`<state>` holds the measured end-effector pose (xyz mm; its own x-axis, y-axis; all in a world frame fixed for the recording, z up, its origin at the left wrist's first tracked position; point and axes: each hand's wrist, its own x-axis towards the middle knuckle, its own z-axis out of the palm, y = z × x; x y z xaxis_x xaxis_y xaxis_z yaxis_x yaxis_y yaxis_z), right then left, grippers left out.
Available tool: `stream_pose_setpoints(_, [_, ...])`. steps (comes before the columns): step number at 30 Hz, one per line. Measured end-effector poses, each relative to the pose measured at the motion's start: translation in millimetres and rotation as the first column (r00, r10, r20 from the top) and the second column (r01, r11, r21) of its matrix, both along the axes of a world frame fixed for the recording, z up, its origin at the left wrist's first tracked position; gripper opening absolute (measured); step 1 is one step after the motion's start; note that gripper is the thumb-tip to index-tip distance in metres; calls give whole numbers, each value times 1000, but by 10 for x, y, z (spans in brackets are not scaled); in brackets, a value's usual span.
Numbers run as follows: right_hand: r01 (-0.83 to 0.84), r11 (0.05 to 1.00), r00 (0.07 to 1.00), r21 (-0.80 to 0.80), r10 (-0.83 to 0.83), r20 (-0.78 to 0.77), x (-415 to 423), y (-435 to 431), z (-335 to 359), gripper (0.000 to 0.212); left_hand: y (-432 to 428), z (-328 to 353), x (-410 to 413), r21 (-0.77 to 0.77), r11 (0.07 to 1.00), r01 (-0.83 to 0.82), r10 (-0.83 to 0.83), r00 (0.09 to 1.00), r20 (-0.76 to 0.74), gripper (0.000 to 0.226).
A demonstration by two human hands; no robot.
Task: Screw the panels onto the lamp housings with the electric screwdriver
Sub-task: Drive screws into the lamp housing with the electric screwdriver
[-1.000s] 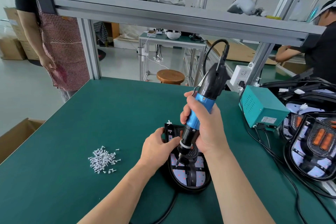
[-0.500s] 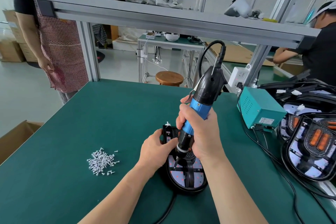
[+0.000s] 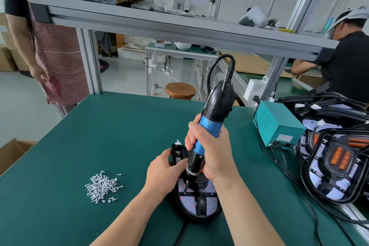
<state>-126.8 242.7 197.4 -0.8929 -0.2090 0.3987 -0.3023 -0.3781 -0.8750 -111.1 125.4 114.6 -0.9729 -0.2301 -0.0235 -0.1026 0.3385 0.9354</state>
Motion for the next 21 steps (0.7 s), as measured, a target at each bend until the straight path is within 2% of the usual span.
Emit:
stream_pose_setpoints(13, [-143,989,987,-32,145,68,-44,63,1,13,-24,31,42,22,1000,15,-15,1000,-18,33])
stream_pose_setpoints(18, [-185,983,983,20,185,-9,15,127,6,13,-27,1,29,-19,1000,13,-13,1000,-22,13])
stream_pose_setpoints(21, [-196,979,979,55,198,-38,34,106,40,10,-29,27,26,-39,999,2,-3,1000,-12,16])
